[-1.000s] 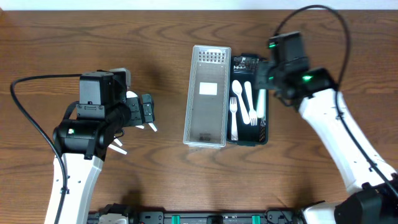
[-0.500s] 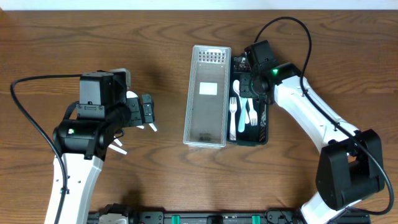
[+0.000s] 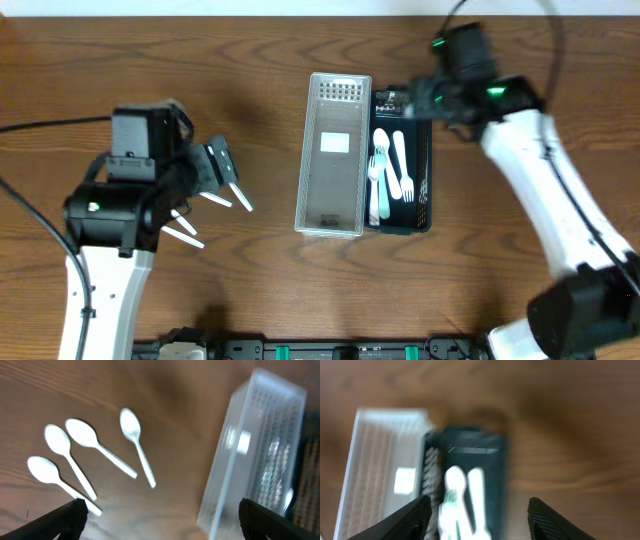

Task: Pack container
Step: 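Place the fork into the black tray with the right gripper, then move the left gripper over a white spoon on the left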

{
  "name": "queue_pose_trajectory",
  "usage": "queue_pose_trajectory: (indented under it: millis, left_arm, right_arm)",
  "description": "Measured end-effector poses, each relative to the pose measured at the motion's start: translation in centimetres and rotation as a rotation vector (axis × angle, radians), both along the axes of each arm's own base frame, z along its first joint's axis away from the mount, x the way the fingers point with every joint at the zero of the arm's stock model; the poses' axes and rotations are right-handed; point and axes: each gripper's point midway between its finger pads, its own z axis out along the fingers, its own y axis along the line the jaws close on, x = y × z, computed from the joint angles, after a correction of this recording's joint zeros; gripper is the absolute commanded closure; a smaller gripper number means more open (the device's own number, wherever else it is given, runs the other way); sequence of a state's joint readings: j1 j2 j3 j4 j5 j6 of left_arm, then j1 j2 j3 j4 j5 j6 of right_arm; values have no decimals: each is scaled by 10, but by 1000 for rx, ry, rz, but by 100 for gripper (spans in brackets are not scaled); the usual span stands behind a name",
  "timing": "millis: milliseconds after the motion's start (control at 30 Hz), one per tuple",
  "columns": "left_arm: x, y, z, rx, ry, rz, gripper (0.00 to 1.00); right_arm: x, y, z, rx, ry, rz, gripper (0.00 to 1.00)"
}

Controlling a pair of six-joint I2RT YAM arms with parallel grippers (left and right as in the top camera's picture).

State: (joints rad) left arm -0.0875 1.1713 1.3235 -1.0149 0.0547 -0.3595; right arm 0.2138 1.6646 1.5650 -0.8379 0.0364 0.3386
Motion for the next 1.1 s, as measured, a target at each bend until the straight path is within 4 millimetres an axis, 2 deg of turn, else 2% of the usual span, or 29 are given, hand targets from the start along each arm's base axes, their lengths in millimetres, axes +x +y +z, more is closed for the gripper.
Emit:
queue_pose_trajectory:
  millis: [67,133,200,233,367,533,667,800,933,1100]
  left_arm:
    - [10,4,10,-15,-9,63,2]
    - [22,5,6,-23,12,104,2]
    - [33,6,-12,-22,75,132,2]
    - [39,7,-29,-15,131,146,2]
    - [56,8,-92,11,320,171,2]
    - [67,7,-155,33,476,184,2]
    - [82,5,-184,33,492,183,2]
    - [93,1,-204,18,498,168,2]
    - [96,-1,-215,13,508,161,2]
    - [91,-1,-231,20,551,151,2]
  right_arm:
    - [-2,-38,15,2,-16,-79,24]
    - [-7,-74,16,-7,3,-156,24]
    - [-13,-106,9,-23,41,-214,23]
    - [-17,-121,4,-34,64,-232,24]
    - [-22,-150,-6,-53,100,-272,25]
    - [-26,-167,-9,-58,111,-296,25]
    - [-26,-169,-9,-58,112,-296,25]
    - [-26,-169,-9,-59,112,-292,26]
    - [-26,-169,-9,-62,113,-291,26]
    - [-26,-169,-11,-65,118,-286,26]
